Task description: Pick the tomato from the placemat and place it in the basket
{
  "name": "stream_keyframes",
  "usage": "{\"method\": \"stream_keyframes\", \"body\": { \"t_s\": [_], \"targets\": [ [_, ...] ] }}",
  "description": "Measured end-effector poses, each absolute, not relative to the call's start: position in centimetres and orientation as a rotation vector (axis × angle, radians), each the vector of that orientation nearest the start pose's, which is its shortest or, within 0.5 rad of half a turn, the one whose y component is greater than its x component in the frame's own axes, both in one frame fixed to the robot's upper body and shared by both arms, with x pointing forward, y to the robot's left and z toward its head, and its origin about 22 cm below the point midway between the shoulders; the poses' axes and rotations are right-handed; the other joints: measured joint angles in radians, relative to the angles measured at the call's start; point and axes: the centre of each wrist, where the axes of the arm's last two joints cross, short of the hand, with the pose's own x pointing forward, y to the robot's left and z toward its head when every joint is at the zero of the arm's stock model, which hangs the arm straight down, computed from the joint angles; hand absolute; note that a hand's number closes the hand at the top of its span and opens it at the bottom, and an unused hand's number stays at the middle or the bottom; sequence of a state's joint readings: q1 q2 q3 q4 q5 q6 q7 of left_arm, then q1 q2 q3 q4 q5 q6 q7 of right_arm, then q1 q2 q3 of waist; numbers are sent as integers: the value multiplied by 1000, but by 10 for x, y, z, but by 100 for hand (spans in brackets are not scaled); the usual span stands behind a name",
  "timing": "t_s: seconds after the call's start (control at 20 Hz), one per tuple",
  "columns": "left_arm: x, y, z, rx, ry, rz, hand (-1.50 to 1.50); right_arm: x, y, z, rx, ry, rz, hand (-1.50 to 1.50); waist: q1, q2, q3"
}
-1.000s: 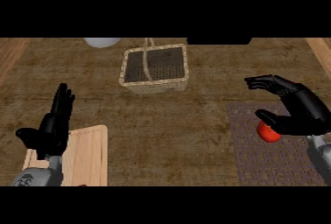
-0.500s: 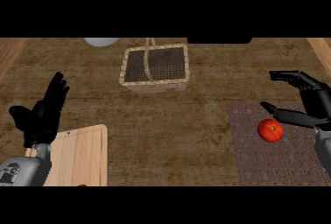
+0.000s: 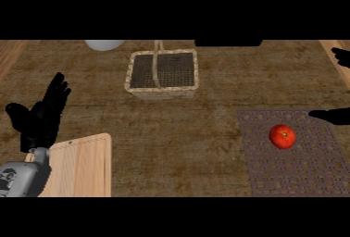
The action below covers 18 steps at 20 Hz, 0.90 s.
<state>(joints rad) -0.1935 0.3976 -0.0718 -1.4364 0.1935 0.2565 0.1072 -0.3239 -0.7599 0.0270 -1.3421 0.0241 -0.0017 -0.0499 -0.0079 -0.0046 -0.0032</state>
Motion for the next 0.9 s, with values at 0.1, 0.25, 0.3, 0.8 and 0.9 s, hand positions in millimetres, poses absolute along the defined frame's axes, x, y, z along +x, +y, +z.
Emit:
{"method": "stream_keyframes", "body": {
  "t_s": [0.1, 0.25, 0.3, 0.8, 0.9],
  "targets": [
    [287, 293, 43, 294, -1514, -22, 0, 307, -389, 145, -652, -1503, 735, -150, 2, -1, -1],
    [284, 294, 44, 297, -1515, -28, 0, 303, -397, 166, -621, -1322, 899, -150, 6, -1, 0],
    [286, 293, 44, 294, -1512, -26, 0, 302, -399, 173, -604, -1280, 937, -150, 4, -1, 0],
    [282, 298, 46, 298, -1508, -27, 0, 284, -405, 196, -479, -1142, 1015, -150, 4, 2, 3],
    [284, 296, 43, 294, -1512, -24, 0, 281, -407, 190, -470, -1167, 990, -150, 3, 3, 3]
  ]
}}
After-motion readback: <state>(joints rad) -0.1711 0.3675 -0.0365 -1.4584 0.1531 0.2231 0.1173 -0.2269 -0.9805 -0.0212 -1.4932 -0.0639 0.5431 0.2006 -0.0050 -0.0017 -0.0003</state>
